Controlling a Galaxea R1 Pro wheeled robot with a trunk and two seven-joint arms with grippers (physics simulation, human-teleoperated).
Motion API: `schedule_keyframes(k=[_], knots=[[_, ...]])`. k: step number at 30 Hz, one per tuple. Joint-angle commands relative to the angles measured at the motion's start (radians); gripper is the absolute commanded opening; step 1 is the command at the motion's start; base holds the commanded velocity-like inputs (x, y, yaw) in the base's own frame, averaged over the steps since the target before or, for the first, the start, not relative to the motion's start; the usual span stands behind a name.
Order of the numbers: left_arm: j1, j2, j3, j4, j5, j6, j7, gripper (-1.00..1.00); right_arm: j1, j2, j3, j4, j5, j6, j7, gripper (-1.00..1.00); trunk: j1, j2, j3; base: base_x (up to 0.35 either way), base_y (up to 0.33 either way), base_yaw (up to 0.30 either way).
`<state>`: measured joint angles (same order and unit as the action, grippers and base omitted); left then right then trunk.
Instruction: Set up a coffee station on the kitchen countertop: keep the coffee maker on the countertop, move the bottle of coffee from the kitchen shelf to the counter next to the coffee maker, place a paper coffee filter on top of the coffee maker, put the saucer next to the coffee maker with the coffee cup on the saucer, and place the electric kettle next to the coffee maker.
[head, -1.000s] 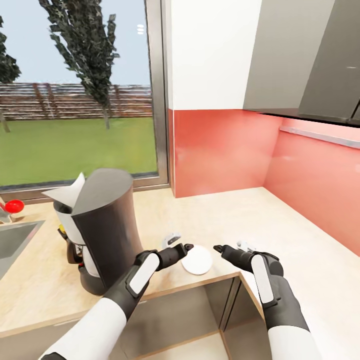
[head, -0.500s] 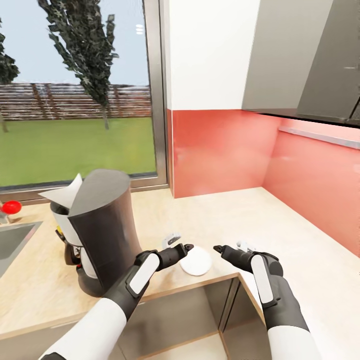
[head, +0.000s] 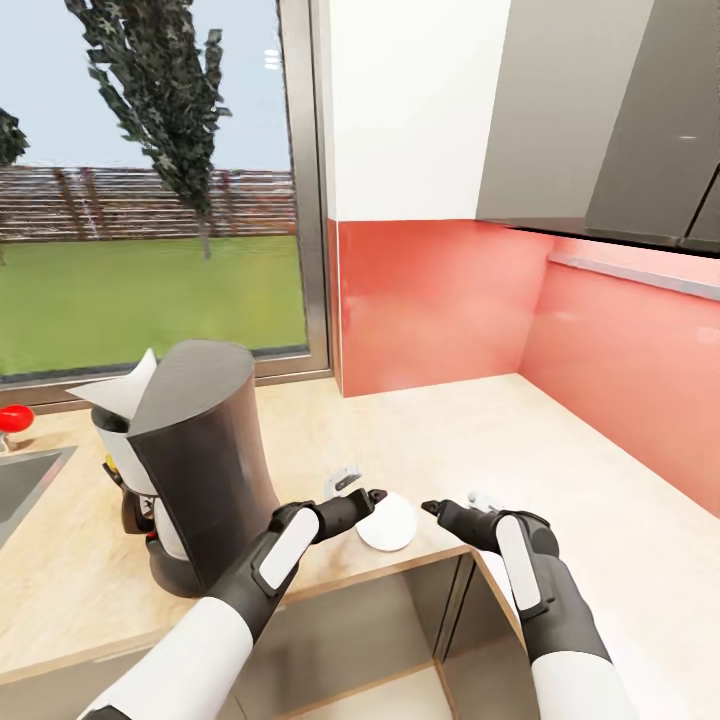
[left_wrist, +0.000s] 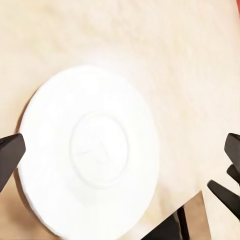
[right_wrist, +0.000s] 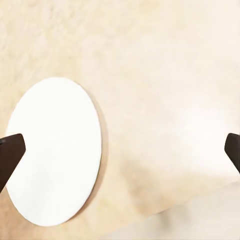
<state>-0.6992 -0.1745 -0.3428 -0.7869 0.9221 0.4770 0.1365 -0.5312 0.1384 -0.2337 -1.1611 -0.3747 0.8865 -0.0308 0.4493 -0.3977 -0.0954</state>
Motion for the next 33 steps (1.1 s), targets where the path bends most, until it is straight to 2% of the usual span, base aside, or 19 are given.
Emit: schedule_keyframes(k=[1, 21, 33], knots=[[0.002, 0.0, -0.001, -0.002, 0.011, 0.002, 0.009, 1.0, -0.001, 0.001, -0.003, -0.001, -0.006, 0.005, -0.003, 1.0, 0.001, -0.002, -0.002, 0.0, 0.0, 0.0], [0.008, 0.0, -0.001, -0.003, 0.012, 0.002, 0.007, 1.0, -0.001, 0.002, -0.002, 0.054, -0.01, 0.003, 0.005, 1.0, 0.001, -0.002, -0.002, 0.001, 0.0, 0.0], [0.009, 0.0, -0.001, -0.003, 0.012, 0.003, 0.006, 1.0, -0.001, 0.003, -0.002, 0.056, -0.01, 0.003, 0.006, 1.0, 0.001, -0.002, -0.002, 0.109, 0.0, 0.0]])
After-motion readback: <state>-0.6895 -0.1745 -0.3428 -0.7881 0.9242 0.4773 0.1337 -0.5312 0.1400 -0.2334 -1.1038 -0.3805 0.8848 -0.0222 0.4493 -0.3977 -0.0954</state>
